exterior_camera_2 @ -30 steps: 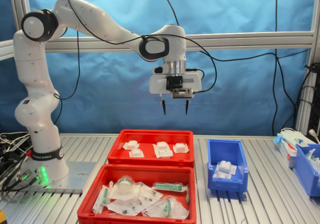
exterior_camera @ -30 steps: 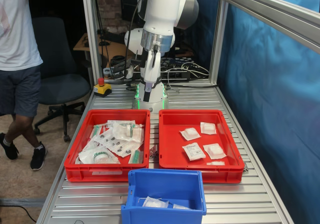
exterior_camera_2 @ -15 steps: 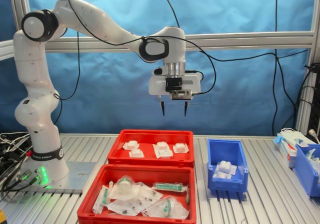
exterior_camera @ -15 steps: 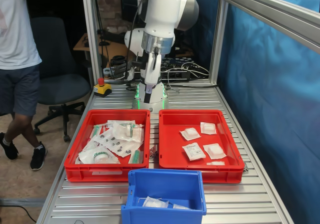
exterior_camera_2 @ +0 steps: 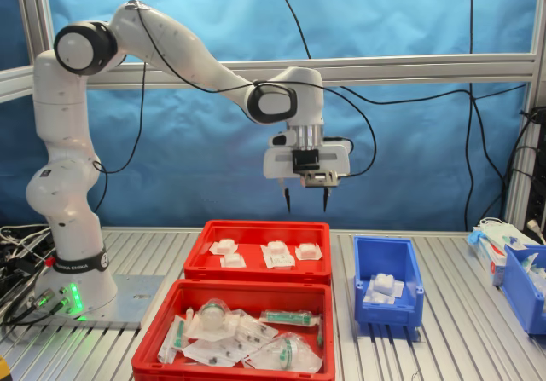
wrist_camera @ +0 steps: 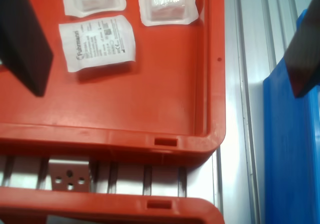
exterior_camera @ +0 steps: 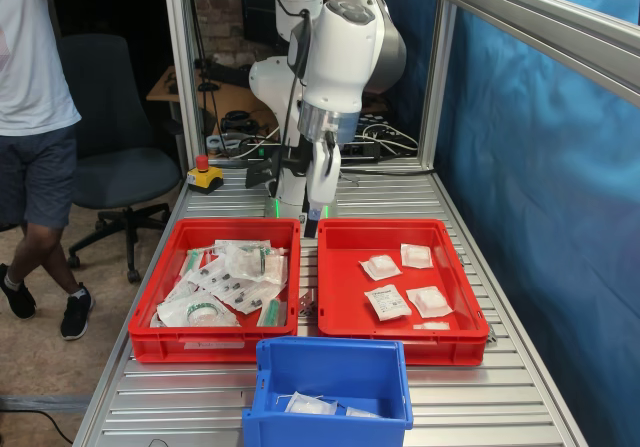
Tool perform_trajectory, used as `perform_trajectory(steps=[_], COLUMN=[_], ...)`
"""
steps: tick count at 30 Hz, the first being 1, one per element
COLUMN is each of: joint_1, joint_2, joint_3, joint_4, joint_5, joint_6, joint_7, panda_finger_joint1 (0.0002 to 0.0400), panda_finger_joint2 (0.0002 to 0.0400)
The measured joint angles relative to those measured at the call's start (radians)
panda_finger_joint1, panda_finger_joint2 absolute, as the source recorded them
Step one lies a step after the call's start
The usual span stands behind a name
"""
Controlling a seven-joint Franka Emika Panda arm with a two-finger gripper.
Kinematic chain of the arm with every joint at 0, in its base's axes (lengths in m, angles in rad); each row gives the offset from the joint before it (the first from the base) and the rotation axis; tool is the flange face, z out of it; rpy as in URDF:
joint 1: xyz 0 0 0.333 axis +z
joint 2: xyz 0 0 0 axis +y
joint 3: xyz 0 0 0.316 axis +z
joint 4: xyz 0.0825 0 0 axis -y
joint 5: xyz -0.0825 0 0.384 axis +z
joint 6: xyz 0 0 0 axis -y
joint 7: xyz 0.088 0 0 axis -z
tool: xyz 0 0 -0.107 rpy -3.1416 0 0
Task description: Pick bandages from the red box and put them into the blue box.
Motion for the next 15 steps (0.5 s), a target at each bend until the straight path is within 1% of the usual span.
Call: perform_trajectory(steps=[6, 15], joint_1=[0.014, 0.04], joint_2=[0.036, 0.072], joint_3=[0.0, 0.002], joint_4=[-0.004, -0.01], joint_5=[0.0, 0.0], joint_6=[0.034, 0.054], joint_7=[0.0, 0.0], panda_finger_joint1=[0.04, 0.04], panda_finger_joint2=[0.04, 0.04])
